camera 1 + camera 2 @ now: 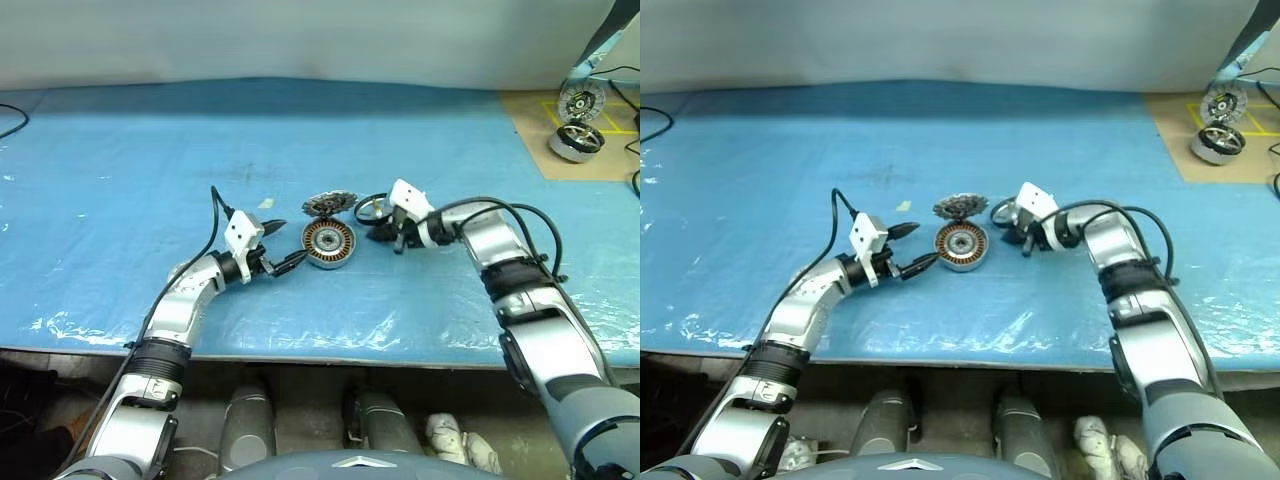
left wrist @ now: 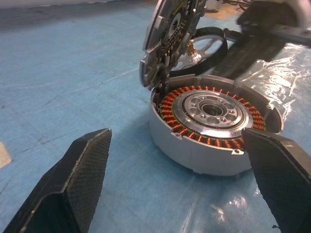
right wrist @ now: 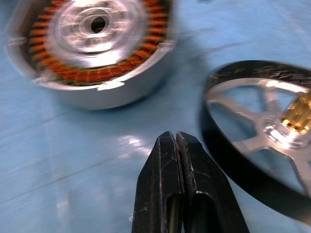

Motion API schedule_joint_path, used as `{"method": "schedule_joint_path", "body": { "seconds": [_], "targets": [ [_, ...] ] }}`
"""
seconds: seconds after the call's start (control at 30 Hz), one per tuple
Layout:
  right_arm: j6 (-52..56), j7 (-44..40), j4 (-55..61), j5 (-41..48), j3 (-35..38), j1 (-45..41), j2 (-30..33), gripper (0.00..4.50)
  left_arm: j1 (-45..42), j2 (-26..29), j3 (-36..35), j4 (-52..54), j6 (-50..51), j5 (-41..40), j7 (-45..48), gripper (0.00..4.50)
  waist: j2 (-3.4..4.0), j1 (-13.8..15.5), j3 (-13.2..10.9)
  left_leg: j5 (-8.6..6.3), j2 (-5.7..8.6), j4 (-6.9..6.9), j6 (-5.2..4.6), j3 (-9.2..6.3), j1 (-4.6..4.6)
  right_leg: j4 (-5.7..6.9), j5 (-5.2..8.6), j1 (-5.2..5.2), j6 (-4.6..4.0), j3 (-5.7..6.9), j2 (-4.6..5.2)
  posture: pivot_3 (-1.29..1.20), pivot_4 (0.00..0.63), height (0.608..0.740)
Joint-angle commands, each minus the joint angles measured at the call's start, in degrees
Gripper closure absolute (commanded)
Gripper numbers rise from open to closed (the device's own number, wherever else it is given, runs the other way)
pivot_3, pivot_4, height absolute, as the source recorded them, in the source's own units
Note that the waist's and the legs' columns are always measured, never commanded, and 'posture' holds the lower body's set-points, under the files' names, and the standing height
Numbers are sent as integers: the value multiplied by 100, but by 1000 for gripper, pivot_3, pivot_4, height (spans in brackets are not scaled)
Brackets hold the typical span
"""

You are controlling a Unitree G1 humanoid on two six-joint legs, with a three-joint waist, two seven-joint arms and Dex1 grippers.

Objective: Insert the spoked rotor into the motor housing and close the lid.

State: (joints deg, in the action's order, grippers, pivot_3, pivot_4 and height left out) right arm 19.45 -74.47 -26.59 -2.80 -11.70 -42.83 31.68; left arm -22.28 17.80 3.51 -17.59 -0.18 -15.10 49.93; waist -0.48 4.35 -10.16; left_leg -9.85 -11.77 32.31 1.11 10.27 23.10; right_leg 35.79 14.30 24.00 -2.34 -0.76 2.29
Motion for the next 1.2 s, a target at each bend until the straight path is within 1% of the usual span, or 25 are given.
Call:
{"method": "schedule_joint_path", "body": {
  "seconds": [0.03, 0.13, 0.27, 0.3, 0.37, 0.43, 0.53, 0.63, 0.83, 0.97, 1.1, 1.2],
  "targets": [
    [311, -359, 1188, 383, 157, 307, 490, 4455, 33, 10, -65, 149, -114, -33, 19, 0, 0, 12, 0, -3, 1, 4, 5, -4, -2, 1, -3, -3, 4, 0, 1, 0, 150, 740],
    [555, -447, 1697, 669, 354, 495, 853, 4455, 41, 23, -72, 148, -105, -33, 20, 0, 0, 13, 0, -10, 0, 14, 15, -7, -12, 1, -4, -15, 4, -2, 2, 0, 150, 740],
    [614, -413, 1919, 951, 593, 529, 1155, 4455, 24, 51, -79, 110, -102, -42, 62, 0, 0, 7, 0, -9, 1, 24, 13, -7, -26, 2, -2, -27, 1, -11, 1, 0, 150, 740],
    [555, -155, 1849, 932, 658, 428, 1084, 4455, 22, 61, -77, 102, -101, -45, 84, 0, 0, 6, 0, -8, 0, 25, 13, -7, -29, 3, -1, -32, -1, -12, 1, 0, 150, 740],
    [242, 759, 1346, 595, 655, 99, 725, 4455, -19, 61, -75, 38, -117, -41, 109, 0, 0, -28, 0, -8, 1, 26, 13, -6, -36, 3, 6, -38, -12, -13, 1, 0, 150, 740],
    [-48, 1295, 920, 327, 551, -86, 519, 4455, -61, 50, -75, -8, -124, -42, 118, 0, 1, -54, 0, -7, 2, 33, 14, -5, -45, 16, 8, -39, -17, -22, -1, 0, 150, 740],
    [-287, 1414, 673, 218, 332, -194, 314, 3923, -125, 31, -56, -56, -145, -28, 175, 0, 1, -31, 0, -7, 3, 32, 15, -5, -44, 16, 11, -41, -20, -19, 0, 0, 150, 740],
    [-376, 1339, 509, 98, 33, -297, 128, 2983, -214, 29, -64, -135, -164, -19, 202, 0, 1, -25, 0, -7, 7, 31, 15, -5, -38, 8, -2, -43, 1, -18, 3, 0, 150, 740],
    [-604, 1704, -352, 59, 122, -495, -52, 2983, -229, -12, -57, -149, -167, -8, 160, 0, 2, -12, 0, -7, 4, 34, 14, -6, -27, 15, -3, -42, 1, 2, 5, 0, 150, 740],
    [-761, 1829, -637, 63, 157, -451, -36, 2983, -85, -4, -51, 34, -114, -33, 148, 0, 2, -14, 0, -7, 2, 37, 14, -6, -26, 16, -3, -44, 1, 5, 4, 0, 150, 740],
    [-677, 1737, -590, 271, 284, -399, -33, 2983, -35, 59, -93, 98, -80, -53, 170, 0, 2, -24, 0, -7, 1, 37, 14, -6, -26, 17, -3, -43, 0, 7, 4, 0, 150, 740],
    [-751, 2003, -913, 162, 308, -427, -114, 2983, -48, 77, -96, 74, -85, -45, 180, 0, 2, -19, 0, -6, 1, 43, 14, -6, -26, 22, -3, -44, 0, 9, 4, 0, 150, 740]
  ]
}}
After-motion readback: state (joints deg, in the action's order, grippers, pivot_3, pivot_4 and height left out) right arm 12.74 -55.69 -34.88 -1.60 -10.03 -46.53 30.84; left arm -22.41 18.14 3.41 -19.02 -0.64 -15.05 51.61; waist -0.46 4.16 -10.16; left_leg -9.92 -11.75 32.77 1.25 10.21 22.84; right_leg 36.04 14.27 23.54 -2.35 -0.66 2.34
